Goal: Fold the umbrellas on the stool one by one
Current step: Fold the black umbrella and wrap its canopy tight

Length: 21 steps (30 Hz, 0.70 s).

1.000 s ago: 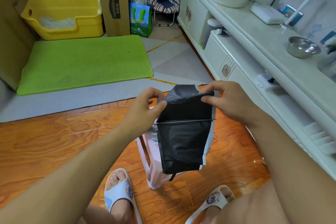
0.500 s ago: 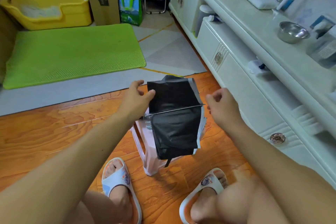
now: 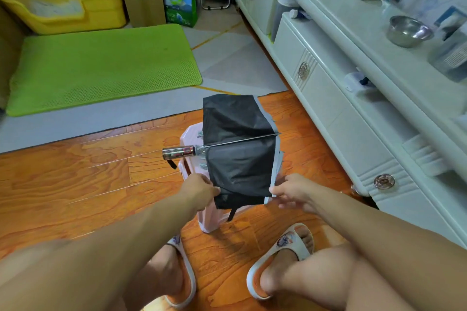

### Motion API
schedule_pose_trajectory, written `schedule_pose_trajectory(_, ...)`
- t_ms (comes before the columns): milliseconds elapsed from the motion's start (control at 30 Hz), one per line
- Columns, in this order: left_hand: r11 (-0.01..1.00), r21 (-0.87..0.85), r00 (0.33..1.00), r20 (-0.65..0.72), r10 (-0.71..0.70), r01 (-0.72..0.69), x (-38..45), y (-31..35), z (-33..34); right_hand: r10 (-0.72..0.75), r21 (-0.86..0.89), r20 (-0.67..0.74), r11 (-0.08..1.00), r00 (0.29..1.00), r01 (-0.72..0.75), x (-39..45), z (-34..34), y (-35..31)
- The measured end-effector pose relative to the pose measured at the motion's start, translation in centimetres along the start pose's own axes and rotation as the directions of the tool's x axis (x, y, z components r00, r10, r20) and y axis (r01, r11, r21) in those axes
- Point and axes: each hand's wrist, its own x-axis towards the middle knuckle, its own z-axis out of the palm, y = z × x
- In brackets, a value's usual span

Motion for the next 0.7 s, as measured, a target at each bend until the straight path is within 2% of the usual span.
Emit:
schedule_pose_trajectory(100, 0.999, -0.034, 1.0, 0.005, -0.006, 0.006, -0.3, 0.1, 0.0, 0.019, 0.088, 0.028, 0.996, 0.999, -0.022, -1.1, -0.7, -0.5)
schedule_pose_trajectory(200, 0.999, 0.017, 1.0, 0.003, 0.029, -0.029, -0.2, -0.1, 0.1, -0.057, 0.111, -0.056, 0.992, 0.997, 0.063, -1.6, -1.3, -0.4)
schedule_pose_trajectory(300, 0.992, 0.104, 0.997, -0.007, 0.076, -0.075, 0.2, -0.5, 0.4, -0.152, -0.105, -0.161, 0.985, 0.975, 0.137, -1.5, -0.6, 0.1)
schedule_pose_trajectory(400, 0.972, 0.215, 0.995, -0.002, 0.102, -0.1, 0.3, -1.0, 0.8, -0.185, -0.278, -0.174, 0.951, 0.967, 0.132, -1.4, 0.0, 0.5)
schedule_pose_trajectory(500, 0.922, 0.358, 0.987, -0.008, 0.163, -0.149, 0.3, -1.0, 1.1, -0.231, -0.541, -0.168, 0.835, 0.958, 0.106, -1.8, -0.1, -0.6)
schedule_pose_trajectory(567, 0.91, 0.382, 0.985, -0.005, 0.173, -0.158, 0.4, -0.9, 0.9, -0.386, -0.667, -0.242, 0.732, 0.89, 0.136, -2.3, -0.5, -2.7)
schedule_pose_trajectory(667, 0.9, 0.397, 0.983, 0.039, 0.178, -0.178, 0.9, -0.7, 0.4, -0.613, -0.539, -0.371, 0.754, 0.698, 0.376, -2.5, -1.6, -8.1)
schedule_pose_trajectory(700, 0.897, 0.401, 0.982, 0.057, 0.18, -0.187, 0.9, -0.6, 0.2, -0.656, -0.513, -0.358, 0.733, 0.665, 0.447, -1.9, -1.9, -10.3)
